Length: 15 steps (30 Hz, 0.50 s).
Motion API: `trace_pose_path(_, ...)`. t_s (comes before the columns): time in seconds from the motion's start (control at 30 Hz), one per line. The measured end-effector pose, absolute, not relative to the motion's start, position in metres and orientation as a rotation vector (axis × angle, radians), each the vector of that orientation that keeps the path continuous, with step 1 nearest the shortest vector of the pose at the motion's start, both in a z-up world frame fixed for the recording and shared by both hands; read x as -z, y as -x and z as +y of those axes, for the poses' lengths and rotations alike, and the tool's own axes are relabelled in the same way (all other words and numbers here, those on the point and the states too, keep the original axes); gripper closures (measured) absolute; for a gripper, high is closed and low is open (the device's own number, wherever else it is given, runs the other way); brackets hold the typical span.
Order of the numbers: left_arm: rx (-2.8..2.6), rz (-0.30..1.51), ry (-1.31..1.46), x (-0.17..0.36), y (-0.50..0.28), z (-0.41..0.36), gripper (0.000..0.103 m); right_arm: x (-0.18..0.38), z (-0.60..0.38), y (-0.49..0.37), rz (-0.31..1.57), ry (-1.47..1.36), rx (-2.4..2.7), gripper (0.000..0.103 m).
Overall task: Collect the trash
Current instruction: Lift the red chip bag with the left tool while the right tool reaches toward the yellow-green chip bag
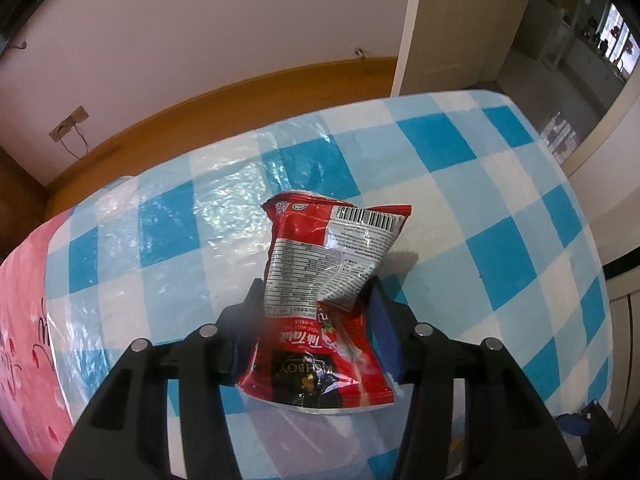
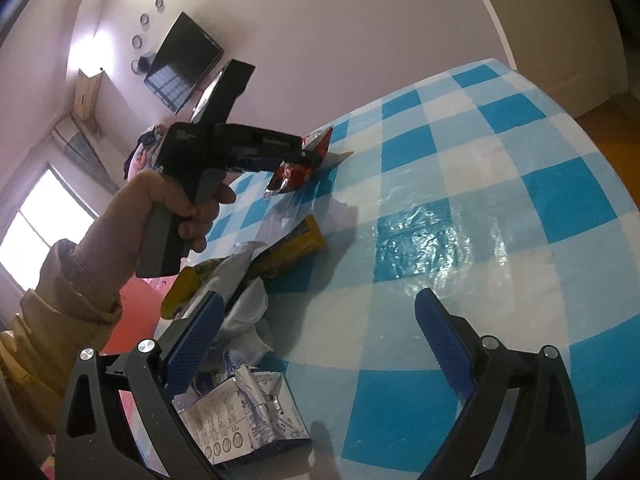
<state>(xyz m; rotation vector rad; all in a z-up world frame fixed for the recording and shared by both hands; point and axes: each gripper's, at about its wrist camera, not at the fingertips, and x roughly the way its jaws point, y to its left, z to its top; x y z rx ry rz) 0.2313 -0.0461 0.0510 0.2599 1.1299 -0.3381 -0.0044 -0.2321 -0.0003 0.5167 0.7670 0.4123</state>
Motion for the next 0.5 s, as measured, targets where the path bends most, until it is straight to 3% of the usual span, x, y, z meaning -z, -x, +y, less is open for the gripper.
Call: trace_pose_path(0.5, 0.334, 1.003, -0.127, -0.112, -0.175, 0.017, 0.051, 0.001, -0.213, 0.006, 0.782, -0.423, -0.460, 0.008)
